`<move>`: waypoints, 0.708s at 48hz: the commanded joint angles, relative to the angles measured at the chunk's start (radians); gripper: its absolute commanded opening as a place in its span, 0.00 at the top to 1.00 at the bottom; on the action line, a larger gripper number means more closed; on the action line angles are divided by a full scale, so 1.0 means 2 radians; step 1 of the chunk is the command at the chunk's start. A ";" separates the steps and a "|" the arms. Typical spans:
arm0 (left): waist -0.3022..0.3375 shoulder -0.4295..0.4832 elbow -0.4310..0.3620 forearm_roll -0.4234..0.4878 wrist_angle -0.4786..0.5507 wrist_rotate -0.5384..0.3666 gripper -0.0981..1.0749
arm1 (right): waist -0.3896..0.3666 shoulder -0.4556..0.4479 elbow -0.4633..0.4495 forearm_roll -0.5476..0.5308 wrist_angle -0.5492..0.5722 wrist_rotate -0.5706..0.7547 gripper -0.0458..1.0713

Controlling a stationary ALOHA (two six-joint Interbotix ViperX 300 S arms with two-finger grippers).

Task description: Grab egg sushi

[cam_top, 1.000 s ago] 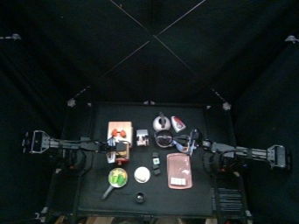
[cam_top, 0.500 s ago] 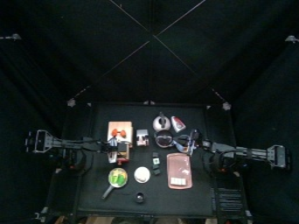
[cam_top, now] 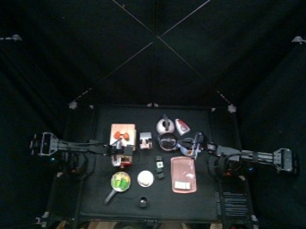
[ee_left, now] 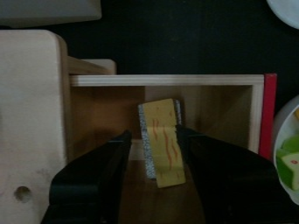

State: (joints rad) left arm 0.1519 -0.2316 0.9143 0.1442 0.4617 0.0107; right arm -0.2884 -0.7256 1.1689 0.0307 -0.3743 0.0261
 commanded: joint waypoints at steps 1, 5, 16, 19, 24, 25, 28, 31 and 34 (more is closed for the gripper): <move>0.004 -0.002 -0.015 0.002 -0.002 -0.001 0.24 | -0.002 0.000 -0.004 0.001 -0.005 0.001 0.95; 0.004 -0.002 -0.013 0.002 -0.002 -0.001 0.28 | -0.002 -0.001 -0.004 0.001 -0.005 0.001 0.95; -0.001 -0.004 -0.013 0.002 -0.008 0.000 0.28 | -0.002 -0.001 -0.002 0.001 -0.005 0.001 0.95; -0.001 -0.007 -0.013 0.002 -0.008 0.000 0.28 | -0.002 0.000 -0.002 0.001 -0.004 0.001 0.95; -0.001 -0.011 -0.012 0.002 -0.008 0.000 0.28 | -0.002 0.000 -0.002 0.001 -0.005 0.001 0.95; -0.002 -0.011 -0.012 0.002 -0.008 0.000 0.28 | -0.002 -0.001 -0.002 0.001 -0.004 0.001 0.95; -0.001 -0.011 -0.012 0.000 -0.008 0.000 0.28 | -0.002 0.000 -0.002 0.001 -0.005 0.001 0.95; -0.001 -0.011 -0.012 -0.002 -0.008 0.000 0.28 | -0.002 0.000 -0.002 0.001 -0.004 0.001 0.95; -0.001 -0.011 -0.012 -0.003 -0.006 0.000 0.28 | -0.002 -0.001 -0.002 0.001 -0.005 0.001 0.95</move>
State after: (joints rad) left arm 0.1503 -0.2424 0.9081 0.1411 0.4510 0.0107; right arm -0.2884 -0.7256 1.1735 0.0291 -0.3743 0.0261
